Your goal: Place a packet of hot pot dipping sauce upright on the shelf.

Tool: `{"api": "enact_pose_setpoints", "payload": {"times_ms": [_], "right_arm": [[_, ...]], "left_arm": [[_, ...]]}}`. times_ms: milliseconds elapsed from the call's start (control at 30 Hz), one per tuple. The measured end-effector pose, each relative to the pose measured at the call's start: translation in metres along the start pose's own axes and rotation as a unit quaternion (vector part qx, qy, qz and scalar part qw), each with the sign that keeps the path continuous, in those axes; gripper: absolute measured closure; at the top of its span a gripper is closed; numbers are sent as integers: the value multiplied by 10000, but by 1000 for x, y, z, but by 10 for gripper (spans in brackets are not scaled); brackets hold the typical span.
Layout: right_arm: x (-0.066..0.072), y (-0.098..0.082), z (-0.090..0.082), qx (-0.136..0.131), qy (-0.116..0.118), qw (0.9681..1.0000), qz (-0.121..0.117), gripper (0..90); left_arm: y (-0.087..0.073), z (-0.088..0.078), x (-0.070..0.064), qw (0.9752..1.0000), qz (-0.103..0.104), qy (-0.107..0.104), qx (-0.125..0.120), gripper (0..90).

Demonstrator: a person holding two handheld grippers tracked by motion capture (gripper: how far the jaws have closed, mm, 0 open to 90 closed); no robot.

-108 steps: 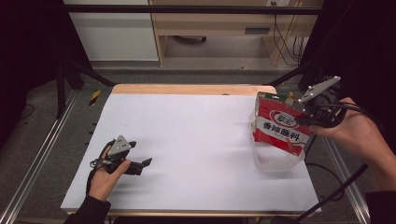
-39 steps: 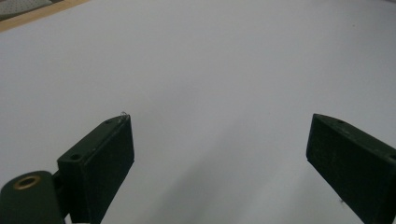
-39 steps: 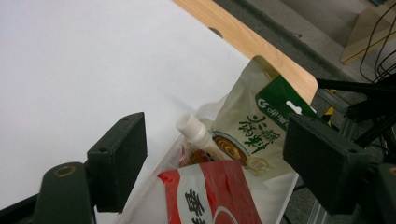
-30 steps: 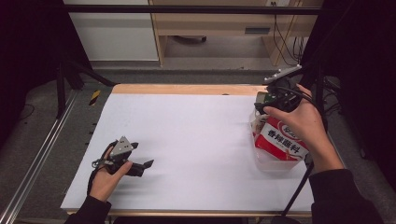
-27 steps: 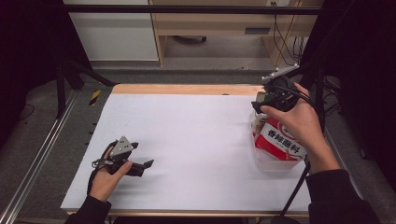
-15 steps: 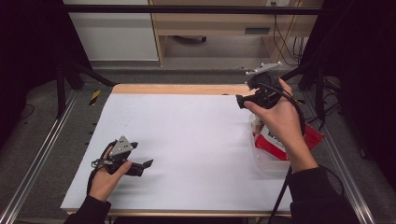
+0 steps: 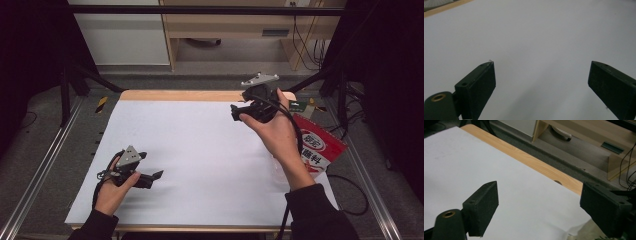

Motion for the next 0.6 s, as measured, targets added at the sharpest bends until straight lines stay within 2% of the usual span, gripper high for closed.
{"api": "enact_pose_setpoints", "payload": {"times_ms": [167, 300, 367, 433, 533, 567, 600], "right_arm": [[23, -7, 6, -148, 129, 9998, 14, 146], [31, -12, 11, -197, 116, 9997, 43, 135], [40, -19, 16, -216, 172, 9996, 93, 130], [43, -23, 17, -208, 179, 9996, 82, 130], [55, -36, 26, -130, 278, 9995, 71, 132], [62, -46, 32, -54, 322, 9994, 76, 128], [62, -46, 32, -54, 322, 9994, 76, 128]], "left_arm": [[0, 0, 0, 10000, 6, 15, 10, 77], [-1, 1, 0, 10000, 8, 12, 22, 77], [-1, 1, 0, 10000, 11, 15, 25, 77], [-1, 1, 1, 10000, 17, 10, 19, 77], [0, 0, 1, 10000, 22, 8, -6, 77], [-1, 0, 2, 10000, 14, 28, 16, 76], [-1, 0, 2, 10000, 14, 28, 16, 75]]}}
Point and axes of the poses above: each handheld gripper's, and its own axes: z roughly forward along the jaws, y roughly out of its top, x roughly to its left, the point moved 10 cm from there along z, roughly forward along the jaws, and after that the axes turned 4 degrees about -y, right-handed, at the moved point
